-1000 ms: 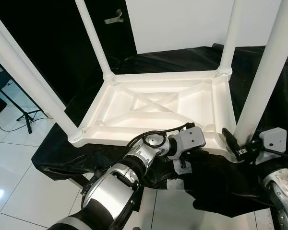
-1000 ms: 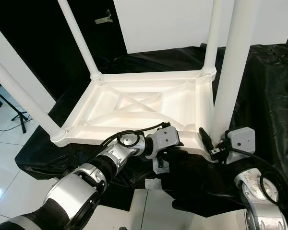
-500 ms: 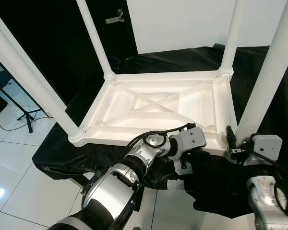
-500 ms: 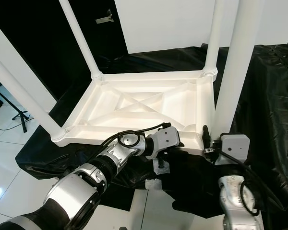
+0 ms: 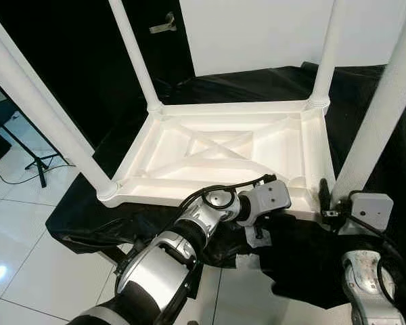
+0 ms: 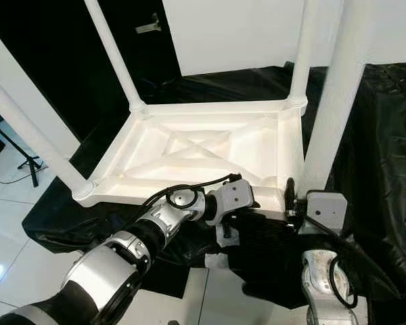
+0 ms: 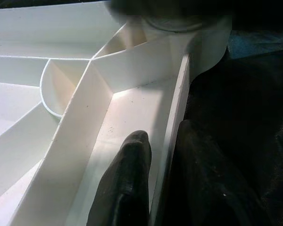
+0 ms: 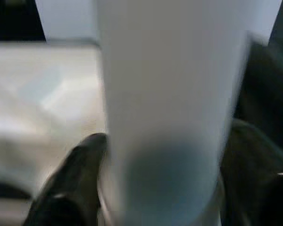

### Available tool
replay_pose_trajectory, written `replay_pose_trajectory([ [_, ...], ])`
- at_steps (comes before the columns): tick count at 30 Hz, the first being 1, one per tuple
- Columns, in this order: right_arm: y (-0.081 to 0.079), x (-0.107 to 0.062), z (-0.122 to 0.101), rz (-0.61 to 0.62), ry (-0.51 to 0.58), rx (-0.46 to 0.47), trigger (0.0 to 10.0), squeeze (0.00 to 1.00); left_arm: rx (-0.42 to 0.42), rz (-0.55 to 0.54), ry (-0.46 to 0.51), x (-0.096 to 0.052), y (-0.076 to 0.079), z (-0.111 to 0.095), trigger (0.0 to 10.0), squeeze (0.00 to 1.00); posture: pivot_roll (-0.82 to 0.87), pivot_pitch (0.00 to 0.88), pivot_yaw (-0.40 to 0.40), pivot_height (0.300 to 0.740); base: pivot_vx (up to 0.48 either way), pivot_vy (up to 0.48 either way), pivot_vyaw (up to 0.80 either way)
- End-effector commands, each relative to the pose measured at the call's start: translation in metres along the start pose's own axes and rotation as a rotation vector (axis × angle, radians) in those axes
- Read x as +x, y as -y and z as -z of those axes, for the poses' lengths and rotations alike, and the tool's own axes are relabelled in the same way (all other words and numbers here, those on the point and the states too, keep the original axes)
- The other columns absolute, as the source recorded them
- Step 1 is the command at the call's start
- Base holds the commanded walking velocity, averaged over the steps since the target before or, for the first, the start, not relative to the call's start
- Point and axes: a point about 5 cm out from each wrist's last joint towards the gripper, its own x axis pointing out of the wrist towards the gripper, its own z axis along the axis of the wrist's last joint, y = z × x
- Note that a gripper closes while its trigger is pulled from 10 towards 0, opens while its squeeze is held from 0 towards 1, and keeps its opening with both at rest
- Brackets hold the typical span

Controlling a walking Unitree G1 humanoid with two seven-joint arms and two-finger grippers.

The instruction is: Building children table

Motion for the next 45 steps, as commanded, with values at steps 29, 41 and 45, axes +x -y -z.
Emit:
replay_pose_trajectory([
  [29,0.013,0.004,0.003,-0.131,-0.032,-0.018,0.0,0.00,-0.069,-0.043,-0.059,0.007,0.013,0.016,10.0,0.00,-0.06,0.000,0.126,0.740,0.000,0.000,0.00],
  [41,0.014,-0.011,-0.006,0.195,0.009,0.011,0.0,0.00,-0.068,-0.042,-0.062,0.007,0.013,0.017,10.0,0.00,-0.06,0.000,0.125,0.740,0.000,0.000,0.00],
  [45,0.007,-0.009,-0.002,0.122,-0.019,0.042,0.0,0.00,-0.069,-0.039,-0.062,0.007,0.014,0.017,10.0,0.00,-0.06,0.000,0.126,0.740,0.000,0.000,0.00],
])
